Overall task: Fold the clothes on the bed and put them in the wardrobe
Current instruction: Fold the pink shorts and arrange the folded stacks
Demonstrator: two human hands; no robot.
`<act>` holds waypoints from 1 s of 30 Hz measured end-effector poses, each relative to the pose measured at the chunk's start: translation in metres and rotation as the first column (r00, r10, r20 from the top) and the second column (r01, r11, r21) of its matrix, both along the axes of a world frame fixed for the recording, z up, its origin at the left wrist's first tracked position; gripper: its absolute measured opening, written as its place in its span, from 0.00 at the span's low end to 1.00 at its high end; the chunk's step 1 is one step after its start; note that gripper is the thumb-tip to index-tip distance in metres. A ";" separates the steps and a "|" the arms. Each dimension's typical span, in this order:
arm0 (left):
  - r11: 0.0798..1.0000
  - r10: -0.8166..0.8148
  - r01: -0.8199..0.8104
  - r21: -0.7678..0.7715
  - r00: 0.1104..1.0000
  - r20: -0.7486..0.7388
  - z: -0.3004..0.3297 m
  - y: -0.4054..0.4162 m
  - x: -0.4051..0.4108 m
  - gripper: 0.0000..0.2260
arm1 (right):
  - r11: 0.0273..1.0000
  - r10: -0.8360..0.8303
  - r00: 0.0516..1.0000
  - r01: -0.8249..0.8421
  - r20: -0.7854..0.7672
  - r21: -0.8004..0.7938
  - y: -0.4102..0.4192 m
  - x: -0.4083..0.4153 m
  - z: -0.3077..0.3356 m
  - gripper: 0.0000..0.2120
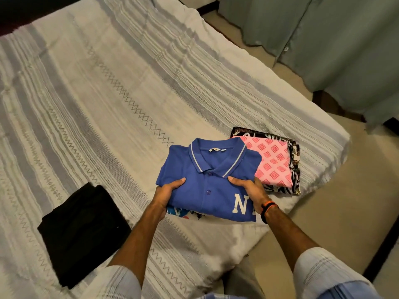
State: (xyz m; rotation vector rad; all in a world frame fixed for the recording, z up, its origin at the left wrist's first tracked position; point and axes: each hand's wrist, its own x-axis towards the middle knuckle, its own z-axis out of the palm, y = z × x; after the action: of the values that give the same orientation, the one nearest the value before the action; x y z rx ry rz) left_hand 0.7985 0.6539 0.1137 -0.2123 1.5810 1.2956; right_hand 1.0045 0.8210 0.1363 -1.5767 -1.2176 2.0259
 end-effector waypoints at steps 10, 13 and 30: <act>0.992 0.121 -0.121 -0.044 0.992 -0.021 -0.051 0.127 -0.074 0.35 | 0.993 0.102 0.993 -0.098 0.059 -0.069 0.145 -0.090 -0.061 0.30; 0.992 0.122 -0.124 -0.032 0.991 -0.047 -0.066 0.159 -0.105 0.42 | 0.989 0.125 0.991 -0.122 0.038 -0.086 0.180 -0.122 -0.069 0.18; 0.951 -0.097 0.026 -0.308 0.971 -0.217 -0.147 0.202 -0.163 0.23 | 0.907 0.370 0.824 -0.419 0.429 0.024 0.245 -0.173 -0.181 0.32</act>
State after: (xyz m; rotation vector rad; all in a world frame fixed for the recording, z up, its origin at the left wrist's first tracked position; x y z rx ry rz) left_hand 0.6354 0.8562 -0.0335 -0.2064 1.9705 1.0520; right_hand 0.8312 1.0664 -0.0447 -1.8838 -1.9312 1.8364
